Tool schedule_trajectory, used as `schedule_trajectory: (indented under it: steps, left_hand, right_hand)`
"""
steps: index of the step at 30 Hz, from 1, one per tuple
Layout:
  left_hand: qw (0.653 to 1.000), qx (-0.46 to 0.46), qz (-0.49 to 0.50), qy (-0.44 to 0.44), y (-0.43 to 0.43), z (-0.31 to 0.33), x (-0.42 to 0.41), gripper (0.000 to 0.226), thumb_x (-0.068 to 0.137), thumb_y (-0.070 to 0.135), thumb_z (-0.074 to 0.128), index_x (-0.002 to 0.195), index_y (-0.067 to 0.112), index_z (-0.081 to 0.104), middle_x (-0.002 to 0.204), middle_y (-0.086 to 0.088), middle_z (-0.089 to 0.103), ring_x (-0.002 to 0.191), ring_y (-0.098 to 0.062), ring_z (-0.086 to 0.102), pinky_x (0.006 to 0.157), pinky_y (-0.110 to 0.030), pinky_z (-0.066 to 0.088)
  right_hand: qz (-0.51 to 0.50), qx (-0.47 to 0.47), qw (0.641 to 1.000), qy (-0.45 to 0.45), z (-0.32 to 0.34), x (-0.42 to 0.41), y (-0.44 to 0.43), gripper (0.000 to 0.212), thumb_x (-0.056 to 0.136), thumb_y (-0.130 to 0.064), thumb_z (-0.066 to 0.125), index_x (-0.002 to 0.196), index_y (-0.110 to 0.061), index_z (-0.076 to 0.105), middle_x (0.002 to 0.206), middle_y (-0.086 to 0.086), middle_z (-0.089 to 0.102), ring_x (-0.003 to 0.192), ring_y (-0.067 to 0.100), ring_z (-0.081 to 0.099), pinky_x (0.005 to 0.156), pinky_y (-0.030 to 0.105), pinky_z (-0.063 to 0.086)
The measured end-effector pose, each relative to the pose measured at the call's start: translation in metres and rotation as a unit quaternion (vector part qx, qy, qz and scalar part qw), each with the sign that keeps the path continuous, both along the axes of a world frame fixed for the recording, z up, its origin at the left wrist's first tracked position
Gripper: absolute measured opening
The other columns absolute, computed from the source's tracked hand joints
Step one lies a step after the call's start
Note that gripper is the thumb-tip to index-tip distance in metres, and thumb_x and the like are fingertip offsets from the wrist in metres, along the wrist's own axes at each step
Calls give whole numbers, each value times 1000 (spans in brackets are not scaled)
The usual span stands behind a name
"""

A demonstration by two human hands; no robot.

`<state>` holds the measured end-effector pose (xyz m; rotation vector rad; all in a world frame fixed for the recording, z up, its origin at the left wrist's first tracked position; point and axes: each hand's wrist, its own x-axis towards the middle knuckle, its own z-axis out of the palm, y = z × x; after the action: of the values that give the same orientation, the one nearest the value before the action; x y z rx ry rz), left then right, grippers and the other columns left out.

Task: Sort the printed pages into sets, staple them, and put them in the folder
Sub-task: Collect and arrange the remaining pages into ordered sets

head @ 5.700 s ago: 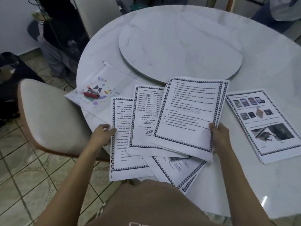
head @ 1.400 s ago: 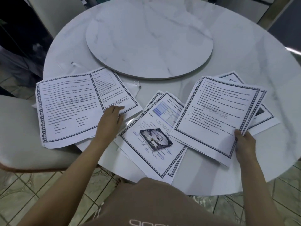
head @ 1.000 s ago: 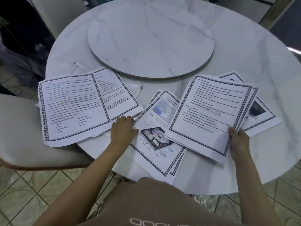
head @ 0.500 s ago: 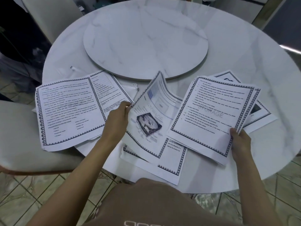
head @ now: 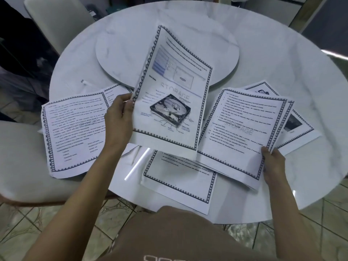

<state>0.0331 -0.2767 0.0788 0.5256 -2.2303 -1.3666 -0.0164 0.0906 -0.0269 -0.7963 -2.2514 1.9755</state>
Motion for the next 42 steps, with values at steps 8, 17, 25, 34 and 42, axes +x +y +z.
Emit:
schedule_trajectory:
  steps: [8, 17, 25, 34, 42]
  left_hand:
    - [993, 70, -56, -75, 19, -39, 4, 16, 96, 15, 42, 106, 17, 55, 86, 10, 61, 75, -3, 56, 60, -6, 43]
    - [971, -1, -108, -213, 43, -93, 21, 22, 92, 10, 48, 111, 4, 57, 99, -4, 61, 84, -15, 52, 53, -13, 32]
    - [957, -37, -118, -261, 43, -103, 29, 22, 86, 9, 56, 108, 9, 56, 89, 1, 60, 68, -7, 50, 50, -4, 35]
    - [946, -112, -158, -260, 40, -105, 36, 37, 90, 22, 54, 125, 13, 48, 112, -8, 54, 99, -23, 56, 79, -32, 46]
    - [980, -71, -14, -187, -47, -87, 44, 34, 90, 20, 54, 123, 13, 53, 107, -7, 58, 84, -18, 56, 75, -28, 45]
  right_hand:
    - [82, -87, 992, -34, 4, 0, -37, 30, 95, -11, 45, 124, -4, 51, 115, 12, 59, 97, 25, 60, 93, 40, 47]
    - [204, -91, 968, -115, 0, 10, -69, 26, 93, -15, 50, 112, -1, 60, 76, -2, 74, 67, 13, 71, 62, 26, 59]
    - [231, -23, 964, -129, 2, 12, -80, 24, 94, -33, 48, 108, -16, 58, 98, 8, 67, 80, 16, 65, 61, 23, 54]
    - [286, 92, 949, -94, 3, 10, -82, 22, 93, -18, 50, 112, -13, 58, 110, 13, 66, 96, 30, 64, 92, 48, 50]
    - [251, 83, 963, -54, 18, 4, -71, 15, 95, -15, 47, 107, -13, 55, 90, 2, 63, 58, 0, 66, 48, 13, 51]
